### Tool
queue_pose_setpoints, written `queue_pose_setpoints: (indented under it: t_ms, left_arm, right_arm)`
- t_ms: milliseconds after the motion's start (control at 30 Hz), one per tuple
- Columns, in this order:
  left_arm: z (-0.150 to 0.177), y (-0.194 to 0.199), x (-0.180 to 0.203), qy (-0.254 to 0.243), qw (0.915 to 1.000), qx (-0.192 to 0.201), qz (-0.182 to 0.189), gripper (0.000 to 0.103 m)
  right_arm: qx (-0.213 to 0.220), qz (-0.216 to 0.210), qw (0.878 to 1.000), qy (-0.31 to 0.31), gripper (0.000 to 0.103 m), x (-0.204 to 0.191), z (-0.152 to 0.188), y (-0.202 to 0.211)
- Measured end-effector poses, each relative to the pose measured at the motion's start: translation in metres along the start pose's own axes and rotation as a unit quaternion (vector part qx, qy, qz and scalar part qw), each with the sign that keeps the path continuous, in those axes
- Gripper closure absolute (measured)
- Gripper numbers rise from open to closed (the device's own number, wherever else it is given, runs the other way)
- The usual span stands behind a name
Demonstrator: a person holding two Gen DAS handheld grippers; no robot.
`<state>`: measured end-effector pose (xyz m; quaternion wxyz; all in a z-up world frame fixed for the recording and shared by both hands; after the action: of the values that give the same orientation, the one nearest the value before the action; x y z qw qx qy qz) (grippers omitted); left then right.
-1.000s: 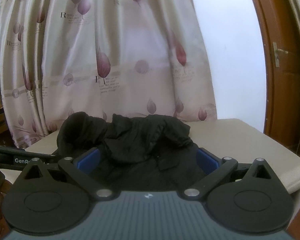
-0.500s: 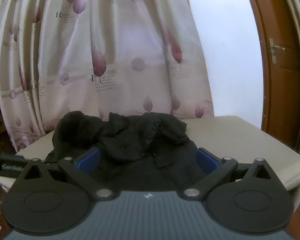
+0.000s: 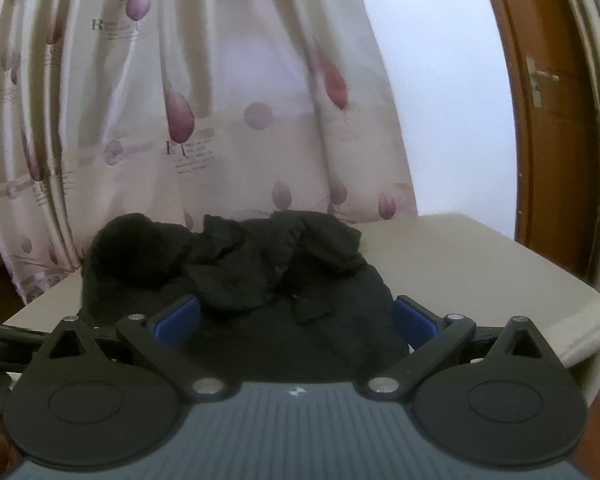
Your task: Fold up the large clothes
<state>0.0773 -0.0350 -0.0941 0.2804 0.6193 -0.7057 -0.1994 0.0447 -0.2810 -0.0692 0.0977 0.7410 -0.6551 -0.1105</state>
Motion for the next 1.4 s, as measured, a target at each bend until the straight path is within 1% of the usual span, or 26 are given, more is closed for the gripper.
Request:
queue_pose_setpoints:
  t_ms: [33,67,100,167,200,267,333,433,533,600,667,800,867,967,1000,1033,1067,1100,1133,1167,1200,1233,1267,1333,1367,1400]
  left_arm:
    - [-0.005,0.000,-0.008,0.013,0.9999,0.003,-0.003,0.092]
    - [-0.015,0.003,-0.019,0.025,0.9995,0.017,-0.011,0.092]
    - [-0.026,0.007,-0.031,0.031,0.9985,0.035,-0.028,0.092]
    - [-0.058,0.021,-0.066,0.051,0.9926,0.081,-0.074,0.092]
    - [-0.075,0.028,-0.086,0.066,0.9876,0.101,-0.100,0.092]
    - [-0.112,0.042,-0.129,0.083,0.9745,0.137,-0.157,0.093]
    - [-0.141,0.048,-0.168,0.097,0.9622,0.153,-0.203,0.093]
    - [-0.172,0.043,-0.224,0.127,0.9478,0.146,-0.253,0.093]
    - [-0.187,0.024,-0.271,0.129,0.9341,0.132,-0.305,0.092]
    - [-0.192,0.008,-0.300,0.140,0.9267,0.119,-0.328,0.092]
    - [-0.193,-0.009,-0.329,0.155,0.9171,0.114,-0.349,0.092]
    - [-0.193,-0.037,-0.370,0.169,0.9068,0.104,-0.372,0.090]
    - [-0.191,-0.047,-0.384,0.167,0.9041,0.104,-0.379,0.084]
    - [-0.188,-0.054,-0.398,0.162,0.9060,0.115,-0.374,0.077]
    - [-0.186,-0.056,-0.400,0.162,0.9068,0.117,-0.371,0.068]
    - [-0.184,-0.055,-0.400,0.158,0.9056,0.124,-0.373,0.042]
    - [-0.181,-0.053,-0.400,0.150,0.8982,0.137,-0.390,0.022]
    - [-0.179,-0.048,-0.399,0.140,0.8844,0.159,-0.416,0.001]
    - [-0.176,-0.041,-0.397,0.130,0.8669,0.195,-0.440,0.000]
    - [-0.174,-0.036,-0.397,0.119,0.8592,0.216,-0.448,0.000]
    - [-0.172,-0.033,-0.396,0.110,0.8607,0.222,-0.445,0.000]
    - [-0.171,-0.031,-0.398,0.107,0.8675,0.215,-0.436,0.000]
    - [-0.170,-0.030,-0.401,0.110,0.8717,0.207,-0.430,0.000]
    - [-0.165,-0.022,-0.406,0.126,0.8717,0.205,-0.427,0.000]
    - [-0.162,-0.018,-0.408,0.134,0.8728,0.207,-0.421,0.000]
    - [-0.159,-0.014,-0.407,0.141,0.8762,0.205,-0.413,0.000]
  right_arm:
    - [-0.003,0.001,1.000,-0.001,0.000,0.002,0.001,-0.001]
    - [-0.006,0.002,1.000,-0.002,0.000,0.003,0.001,-0.003]
    - [-0.006,0.002,1.000,-0.003,0.000,0.005,0.001,-0.004]
    - [-0.007,0.006,1.000,-0.002,0.000,0.007,0.002,-0.006]
    - [-0.009,0.008,1.000,-0.001,0.000,0.009,0.002,-0.008]
    - [-0.016,0.008,1.000,-0.004,0.000,0.012,0.003,-0.013]
    - [-0.023,0.009,1.000,-0.007,0.000,0.014,0.005,-0.020]
    - [-0.035,0.007,0.999,-0.006,0.000,0.013,0.008,-0.031]
    - [-0.049,0.003,0.999,0.003,0.000,0.008,0.008,-0.043]
    - [-0.054,0.002,0.998,0.014,0.000,0.005,0.008,-0.051]
    - [-0.060,0.002,0.998,0.024,0.000,0.001,0.007,-0.059]
    - [-0.071,-0.002,0.997,0.040,0.000,-0.007,0.003,-0.074]
    - [-0.074,-0.004,0.996,0.052,0.000,-0.012,0.001,-0.080]
    - [-0.071,-0.023,0.995,0.065,0.000,-0.022,-0.006,-0.093]
    - [-0.069,-0.032,0.995,0.071,0.000,-0.025,-0.010,-0.098]
    - [-0.066,-0.041,0.994,0.079,0.000,-0.030,-0.014,-0.103]
    - [-0.062,-0.049,0.993,0.089,0.000,-0.036,-0.017,-0.109]
    - [-0.056,-0.059,0.992,0.101,0.000,-0.042,-0.021,-0.115]
    - [-0.049,-0.071,0.989,0.118,0.000,-0.050,-0.024,-0.122]
    - [-0.045,-0.081,0.986,0.136,0.000,-0.057,-0.025,-0.129]
    - [-0.041,-0.092,0.982,0.158,0.000,-0.065,-0.026,-0.138]
    - [-0.040,-0.100,0.978,0.178,0.000,-0.073,-0.026,-0.146]
    - [-0.042,-0.107,0.973,0.200,0.000,-0.080,-0.025,-0.157]
    - [-0.052,-0.121,0.964,0.232,0.000,-0.091,-0.021,-0.181]
    - [-0.069,-0.125,0.955,0.259,0.000,-0.101,-0.013,-0.201]
    - [-0.069,-0.125,0.955,0.259,0.000,-0.101,-0.013,-0.201]
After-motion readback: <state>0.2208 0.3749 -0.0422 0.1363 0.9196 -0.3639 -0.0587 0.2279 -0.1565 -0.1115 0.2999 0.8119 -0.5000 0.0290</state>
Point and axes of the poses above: each gripper's, at about its wrist camera, not at the fingertips, and y roughly against the way its jaws point, x to its right, z to its underside, the point moved 5 cm from there along -y, roughly the way its jaws point, and after that the axes turned 8 degrees about y, right-handed, at the moved point
